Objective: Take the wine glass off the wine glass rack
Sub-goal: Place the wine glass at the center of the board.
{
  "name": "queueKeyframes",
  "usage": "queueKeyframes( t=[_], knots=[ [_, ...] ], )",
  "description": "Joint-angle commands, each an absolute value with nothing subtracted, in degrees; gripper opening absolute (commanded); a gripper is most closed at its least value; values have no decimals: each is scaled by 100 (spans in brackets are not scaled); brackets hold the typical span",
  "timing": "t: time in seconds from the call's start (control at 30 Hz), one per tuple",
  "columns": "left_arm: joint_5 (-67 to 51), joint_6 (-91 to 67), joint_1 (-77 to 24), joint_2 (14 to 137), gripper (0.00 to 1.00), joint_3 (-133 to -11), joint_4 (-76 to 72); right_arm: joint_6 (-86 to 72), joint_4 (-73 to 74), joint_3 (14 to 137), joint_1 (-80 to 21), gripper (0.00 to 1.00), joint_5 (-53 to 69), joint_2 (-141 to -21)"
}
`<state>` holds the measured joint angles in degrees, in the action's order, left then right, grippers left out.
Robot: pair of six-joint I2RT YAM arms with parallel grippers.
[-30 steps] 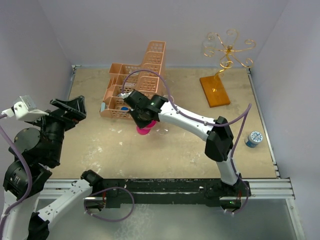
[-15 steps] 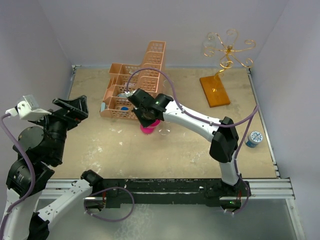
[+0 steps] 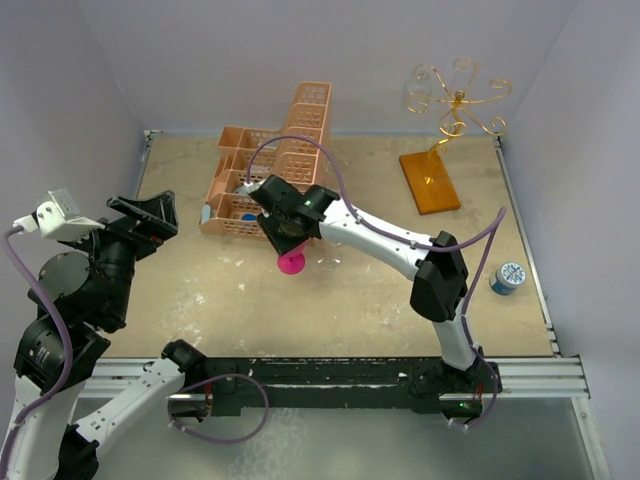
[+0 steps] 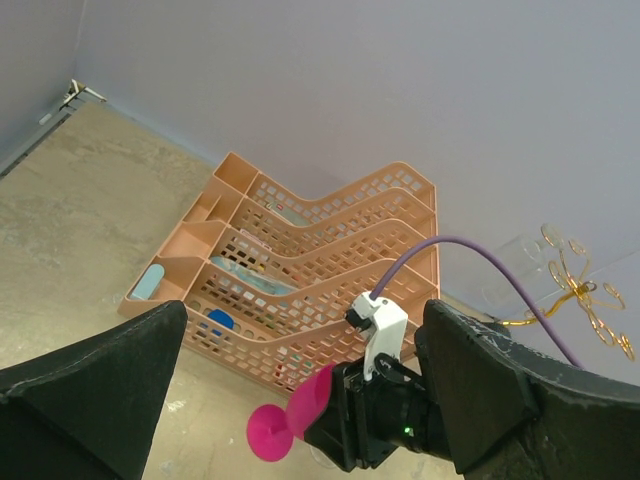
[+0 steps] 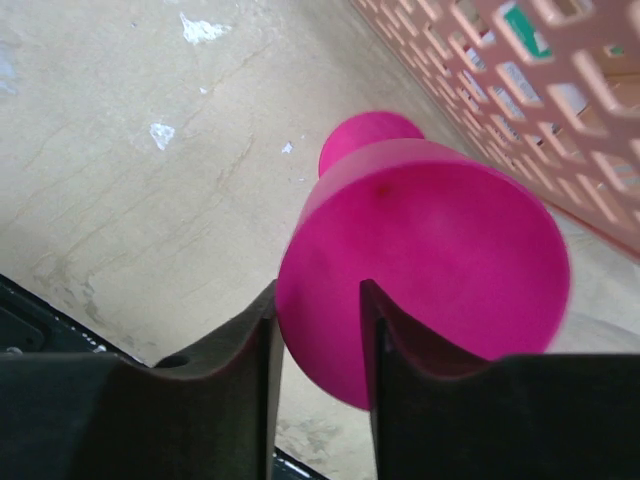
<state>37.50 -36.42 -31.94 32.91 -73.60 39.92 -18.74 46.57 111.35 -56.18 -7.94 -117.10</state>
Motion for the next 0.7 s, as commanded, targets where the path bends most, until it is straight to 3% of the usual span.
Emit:
queueKeyframes(
  t=[0.0, 0.3, 0.43, 0.67],
  knots=[
    [3715, -3652, -3190, 3318, 99, -7394, 3741, -1831, 4638, 11664, -5599, 42, -637, -11549],
    [3614, -3673, -3190, 3365, 99, -7308, 3571, -1998, 4468, 12279, -5582, 67, -421, -10903],
    [3573, -3650, -3190, 3379, 99, -7294, 3548, -2070, 4385, 12400, -5450, 73, -716, -10369],
    [3491, -3541, -3190, 3456, 99, -7270, 3479, -2001, 3640, 12312, -4359, 75, -746, -8989]
  ],
)
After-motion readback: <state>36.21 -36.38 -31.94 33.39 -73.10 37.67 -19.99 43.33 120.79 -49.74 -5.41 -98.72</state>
